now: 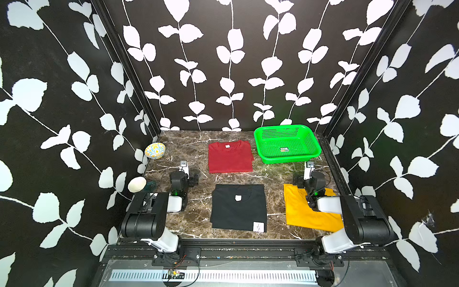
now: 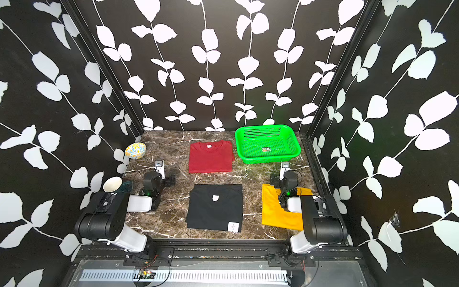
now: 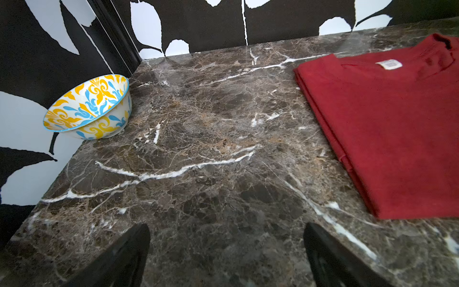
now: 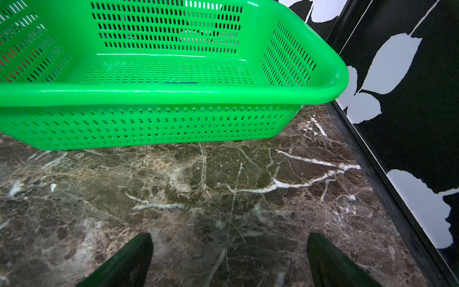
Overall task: Put the folded t-shirts into the basket
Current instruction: Adjust the T-shirt at the center of the board.
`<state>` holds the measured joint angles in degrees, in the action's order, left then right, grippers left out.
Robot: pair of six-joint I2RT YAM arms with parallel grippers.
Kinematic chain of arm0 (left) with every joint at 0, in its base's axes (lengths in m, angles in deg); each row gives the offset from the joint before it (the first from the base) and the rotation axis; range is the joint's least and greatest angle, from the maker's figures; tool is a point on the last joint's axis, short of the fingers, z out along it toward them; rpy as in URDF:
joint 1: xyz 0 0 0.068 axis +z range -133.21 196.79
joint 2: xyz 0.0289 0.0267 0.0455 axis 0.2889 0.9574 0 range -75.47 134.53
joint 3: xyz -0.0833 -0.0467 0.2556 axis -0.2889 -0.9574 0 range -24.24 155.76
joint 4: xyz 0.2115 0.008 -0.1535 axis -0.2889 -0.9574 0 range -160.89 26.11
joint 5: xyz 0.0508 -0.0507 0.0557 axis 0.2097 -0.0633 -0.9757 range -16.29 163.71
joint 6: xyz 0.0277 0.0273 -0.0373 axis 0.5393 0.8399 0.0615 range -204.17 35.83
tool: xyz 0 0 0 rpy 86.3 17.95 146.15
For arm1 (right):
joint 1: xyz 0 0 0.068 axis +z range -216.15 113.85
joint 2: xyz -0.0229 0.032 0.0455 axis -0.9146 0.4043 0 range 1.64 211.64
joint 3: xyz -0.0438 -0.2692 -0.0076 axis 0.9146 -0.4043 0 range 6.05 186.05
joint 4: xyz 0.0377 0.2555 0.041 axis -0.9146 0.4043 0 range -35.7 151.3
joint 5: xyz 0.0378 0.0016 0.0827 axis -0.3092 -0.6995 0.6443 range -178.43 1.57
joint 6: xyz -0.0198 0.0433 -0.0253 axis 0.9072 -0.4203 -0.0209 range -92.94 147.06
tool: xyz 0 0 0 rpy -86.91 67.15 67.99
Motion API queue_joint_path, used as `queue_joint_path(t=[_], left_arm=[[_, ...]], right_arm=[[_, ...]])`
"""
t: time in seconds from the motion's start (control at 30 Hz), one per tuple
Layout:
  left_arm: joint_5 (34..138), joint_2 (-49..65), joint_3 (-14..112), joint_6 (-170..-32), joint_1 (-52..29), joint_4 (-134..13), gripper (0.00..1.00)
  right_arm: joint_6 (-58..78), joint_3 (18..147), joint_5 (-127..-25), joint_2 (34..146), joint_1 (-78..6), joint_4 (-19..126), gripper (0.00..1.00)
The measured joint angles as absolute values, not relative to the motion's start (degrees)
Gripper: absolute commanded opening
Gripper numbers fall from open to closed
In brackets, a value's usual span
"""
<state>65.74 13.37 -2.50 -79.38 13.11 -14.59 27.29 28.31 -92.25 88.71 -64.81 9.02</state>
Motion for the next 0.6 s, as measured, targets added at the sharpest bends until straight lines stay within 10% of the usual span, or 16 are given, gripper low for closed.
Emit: queue_joint_path(t=[0.6], left_arm=[[65.7, 13.4, -2.5, -79.4, 13.1, -14.6, 0.98]], right_arm=[[27.2, 28.4, -92.7, 88.6, -64.8, 9.3, 0.98]])
